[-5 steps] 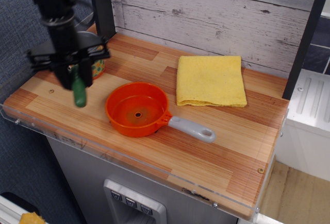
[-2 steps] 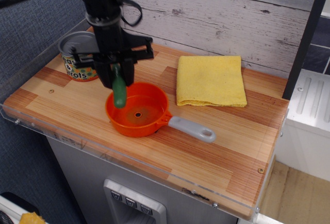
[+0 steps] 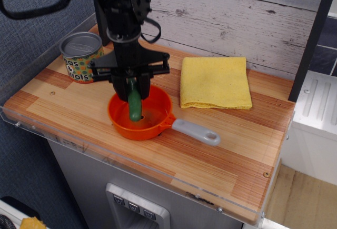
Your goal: Take the cucumber and put it inside the red pan
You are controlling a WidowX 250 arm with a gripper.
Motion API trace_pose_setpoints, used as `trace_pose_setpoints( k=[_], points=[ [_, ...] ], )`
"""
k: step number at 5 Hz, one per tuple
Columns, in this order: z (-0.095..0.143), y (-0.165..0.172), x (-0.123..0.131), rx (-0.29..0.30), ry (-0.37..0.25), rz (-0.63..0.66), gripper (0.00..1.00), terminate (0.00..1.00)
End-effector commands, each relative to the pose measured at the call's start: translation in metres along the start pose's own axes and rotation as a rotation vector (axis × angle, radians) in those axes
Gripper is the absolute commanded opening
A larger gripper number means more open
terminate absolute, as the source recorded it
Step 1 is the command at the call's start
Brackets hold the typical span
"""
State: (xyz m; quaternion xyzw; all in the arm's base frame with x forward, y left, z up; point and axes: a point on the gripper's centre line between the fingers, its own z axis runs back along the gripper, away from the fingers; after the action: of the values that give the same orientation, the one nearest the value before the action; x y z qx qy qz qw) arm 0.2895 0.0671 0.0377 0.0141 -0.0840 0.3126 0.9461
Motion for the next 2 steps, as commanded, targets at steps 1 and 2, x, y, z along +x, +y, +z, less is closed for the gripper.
trace_pose_setpoints(
  k=[1, 2],
  points=[
    [-0.0008, -0.0048, -0.0015, -0.020, -0.044, 0.004, 0.00, 0.00],
    [-0.0026, -0.0051, -0.0019, -0.024, -0.045, 0.004, 0.00, 0.00]
  ],
)
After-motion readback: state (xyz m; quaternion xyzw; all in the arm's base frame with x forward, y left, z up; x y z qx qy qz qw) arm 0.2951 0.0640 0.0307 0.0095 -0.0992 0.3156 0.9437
